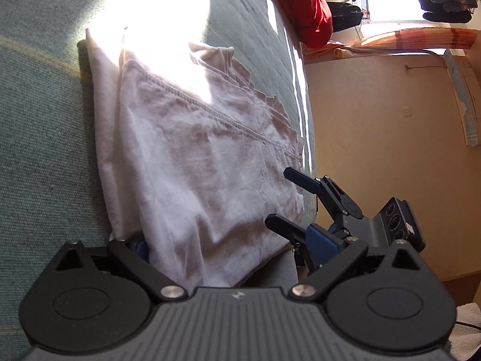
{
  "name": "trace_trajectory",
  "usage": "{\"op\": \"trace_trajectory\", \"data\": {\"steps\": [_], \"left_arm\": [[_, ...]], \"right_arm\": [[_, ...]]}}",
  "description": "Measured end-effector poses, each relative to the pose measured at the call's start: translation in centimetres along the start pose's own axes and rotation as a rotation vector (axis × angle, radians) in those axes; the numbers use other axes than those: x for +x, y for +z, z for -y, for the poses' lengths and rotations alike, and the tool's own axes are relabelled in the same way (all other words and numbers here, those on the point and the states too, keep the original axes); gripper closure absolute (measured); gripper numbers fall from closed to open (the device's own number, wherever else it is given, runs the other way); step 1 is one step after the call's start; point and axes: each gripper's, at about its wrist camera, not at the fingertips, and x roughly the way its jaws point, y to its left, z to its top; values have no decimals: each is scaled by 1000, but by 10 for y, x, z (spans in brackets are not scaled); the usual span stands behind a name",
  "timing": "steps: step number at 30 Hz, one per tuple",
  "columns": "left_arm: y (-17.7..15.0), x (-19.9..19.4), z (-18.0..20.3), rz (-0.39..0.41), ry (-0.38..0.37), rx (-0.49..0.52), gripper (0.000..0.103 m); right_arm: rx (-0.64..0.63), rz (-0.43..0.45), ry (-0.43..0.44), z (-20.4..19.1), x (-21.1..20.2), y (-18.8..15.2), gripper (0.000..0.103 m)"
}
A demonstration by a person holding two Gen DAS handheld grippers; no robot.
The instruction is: Fold clothes
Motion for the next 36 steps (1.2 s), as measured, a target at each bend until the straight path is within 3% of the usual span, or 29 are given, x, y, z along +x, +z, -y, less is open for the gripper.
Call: {"op": "trace_trajectory", "data": {"steps": [6,8,11,15,19,22,26,30,32,36], "left_arm": [[-22,-16,4,-49,138,24,6],[-22,-29,16,-19,169,65,6],[-15,-43,35,43,205,124,6],[-5,-49,52,119,219,164,6],[-2,-30,51,133,178,130,6],[-3,-12,49,130,150,100,6],[-10,-6,38,108,222,73,6],[-18,0,28,88,292,48,6],[-22,-7,37,97,317,59,6],[-25,-6,66,102,359,141,6]], "right_arm": [[-42,-9,51,-8,8,3,2],[-81,-4,99,-18,12,9,24],[-121,-12,201,-38,24,20,46],[-210,-48,285,-74,46,23,58],[-240,-72,337,-95,54,22,57],[-209,-74,397,-82,37,23,57],[-172,-82,324,-48,16,15,53],[-65,-147,262,-5,11,-5,53],[-11,-172,248,13,9,-15,53],[99,-136,242,37,-8,-21,49]]}}
